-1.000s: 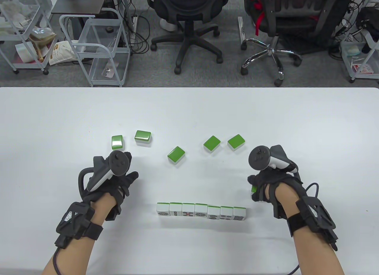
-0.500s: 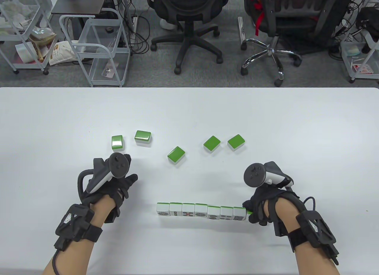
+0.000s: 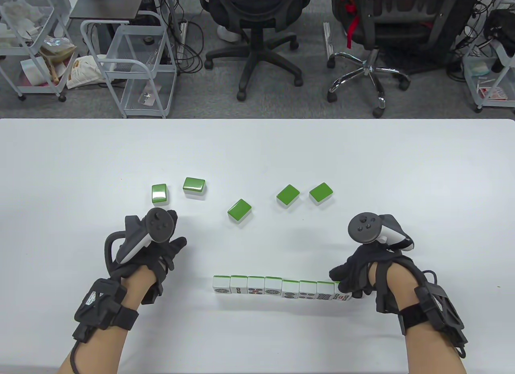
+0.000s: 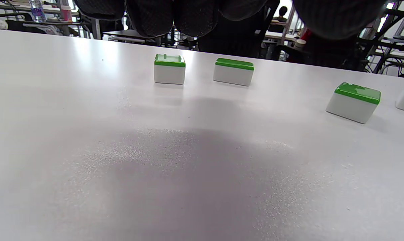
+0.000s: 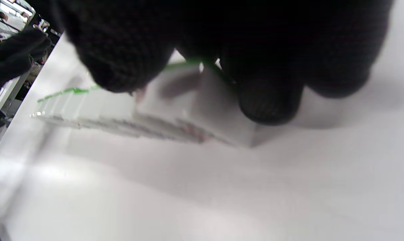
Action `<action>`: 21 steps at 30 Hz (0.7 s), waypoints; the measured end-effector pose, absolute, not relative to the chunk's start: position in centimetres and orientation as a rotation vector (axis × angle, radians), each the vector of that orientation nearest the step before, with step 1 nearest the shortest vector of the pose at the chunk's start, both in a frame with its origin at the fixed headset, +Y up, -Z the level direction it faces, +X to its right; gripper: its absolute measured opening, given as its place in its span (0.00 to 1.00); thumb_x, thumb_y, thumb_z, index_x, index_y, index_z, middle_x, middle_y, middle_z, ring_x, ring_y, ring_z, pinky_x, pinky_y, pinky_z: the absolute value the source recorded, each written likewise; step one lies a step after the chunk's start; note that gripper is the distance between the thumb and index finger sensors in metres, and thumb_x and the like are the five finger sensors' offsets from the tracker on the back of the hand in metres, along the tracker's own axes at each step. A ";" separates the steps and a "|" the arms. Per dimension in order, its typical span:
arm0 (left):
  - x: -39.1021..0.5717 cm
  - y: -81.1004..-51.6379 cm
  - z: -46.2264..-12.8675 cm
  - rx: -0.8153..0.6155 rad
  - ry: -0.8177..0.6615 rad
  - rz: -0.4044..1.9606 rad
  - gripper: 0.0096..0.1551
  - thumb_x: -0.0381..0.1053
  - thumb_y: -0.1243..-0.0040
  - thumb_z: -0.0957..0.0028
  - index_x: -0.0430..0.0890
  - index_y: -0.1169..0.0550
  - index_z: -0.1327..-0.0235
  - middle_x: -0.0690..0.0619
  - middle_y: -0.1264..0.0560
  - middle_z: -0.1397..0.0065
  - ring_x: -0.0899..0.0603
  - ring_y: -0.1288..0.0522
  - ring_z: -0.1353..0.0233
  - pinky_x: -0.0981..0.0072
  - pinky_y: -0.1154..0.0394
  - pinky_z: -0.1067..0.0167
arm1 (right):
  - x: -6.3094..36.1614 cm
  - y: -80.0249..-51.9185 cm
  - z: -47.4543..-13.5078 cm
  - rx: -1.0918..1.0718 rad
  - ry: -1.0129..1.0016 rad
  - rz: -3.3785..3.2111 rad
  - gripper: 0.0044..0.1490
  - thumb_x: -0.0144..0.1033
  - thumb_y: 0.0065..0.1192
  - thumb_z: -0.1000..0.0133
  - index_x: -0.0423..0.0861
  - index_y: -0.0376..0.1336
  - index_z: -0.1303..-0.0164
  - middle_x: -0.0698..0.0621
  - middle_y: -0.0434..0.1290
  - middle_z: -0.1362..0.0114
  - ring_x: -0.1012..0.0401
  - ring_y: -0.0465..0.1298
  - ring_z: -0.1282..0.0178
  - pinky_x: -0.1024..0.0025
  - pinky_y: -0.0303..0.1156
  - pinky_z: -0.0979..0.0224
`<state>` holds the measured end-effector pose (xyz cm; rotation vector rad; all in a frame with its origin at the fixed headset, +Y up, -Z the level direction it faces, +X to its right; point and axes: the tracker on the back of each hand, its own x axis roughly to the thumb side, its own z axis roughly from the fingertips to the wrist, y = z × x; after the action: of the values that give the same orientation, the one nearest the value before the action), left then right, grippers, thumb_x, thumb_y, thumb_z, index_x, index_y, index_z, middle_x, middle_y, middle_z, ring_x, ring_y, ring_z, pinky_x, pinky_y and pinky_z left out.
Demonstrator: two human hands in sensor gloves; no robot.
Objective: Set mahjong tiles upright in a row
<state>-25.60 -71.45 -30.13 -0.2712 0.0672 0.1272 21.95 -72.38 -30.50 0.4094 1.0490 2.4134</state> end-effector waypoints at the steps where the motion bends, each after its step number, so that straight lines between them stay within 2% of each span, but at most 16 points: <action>1: -25.6 -71.4 -30.1 -0.270 0.068 0.131 0.47 0.71 0.46 0.67 0.61 0.42 0.31 0.58 0.40 0.19 0.39 0.38 0.18 0.43 0.38 0.26 | 21.9 -71.7 -30.8 0.387 0.987 2.460 0.42 0.47 0.75 0.63 0.39 0.69 0.42 0.35 0.77 0.39 0.46 0.87 0.57 0.56 0.83 0.59; 5: -25.7 -71.4 -30.1 -0.269 0.071 0.137 0.46 0.71 0.46 0.67 0.61 0.42 0.31 0.58 0.40 0.19 0.39 0.38 0.18 0.43 0.38 0.26 | 20.9 -68.9 -33.2 0.311 0.695 2.790 0.45 0.50 0.73 0.63 0.38 0.68 0.40 0.34 0.77 0.38 0.42 0.86 0.52 0.53 0.82 0.57; 9: -25.9 -71.3 -30.1 -0.267 0.075 0.143 0.47 0.71 0.46 0.67 0.61 0.42 0.31 0.57 0.40 0.19 0.39 0.38 0.18 0.43 0.38 0.26 | 18.9 -68.4 -36.6 0.180 0.512 3.004 0.50 0.53 0.72 0.63 0.38 0.62 0.35 0.33 0.71 0.32 0.38 0.81 0.44 0.48 0.80 0.50; 15: -26.1 -71.3 -30.3 -0.271 0.084 0.148 0.46 0.71 0.46 0.67 0.61 0.42 0.31 0.57 0.40 0.19 0.39 0.38 0.18 0.43 0.38 0.26 | 15.1 -70.9 -41.8 0.015 0.515 3.102 0.59 0.54 0.74 0.65 0.37 0.52 0.31 0.32 0.59 0.26 0.33 0.69 0.32 0.40 0.71 0.40; 21: -26.0 -71.4 -30.4 -0.269 0.075 0.148 0.46 0.71 0.46 0.67 0.61 0.42 0.31 0.57 0.40 0.19 0.39 0.38 0.18 0.43 0.38 0.26 | 13.3 -73.2 -44.8 -0.026 0.519 3.218 0.59 0.54 0.73 0.64 0.39 0.50 0.30 0.32 0.56 0.25 0.35 0.69 0.32 0.41 0.72 0.40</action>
<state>-26.05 -71.39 -30.43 -0.2686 0.0746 0.1484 13.33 -73.18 -44.82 -0.0258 0.5190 3.2178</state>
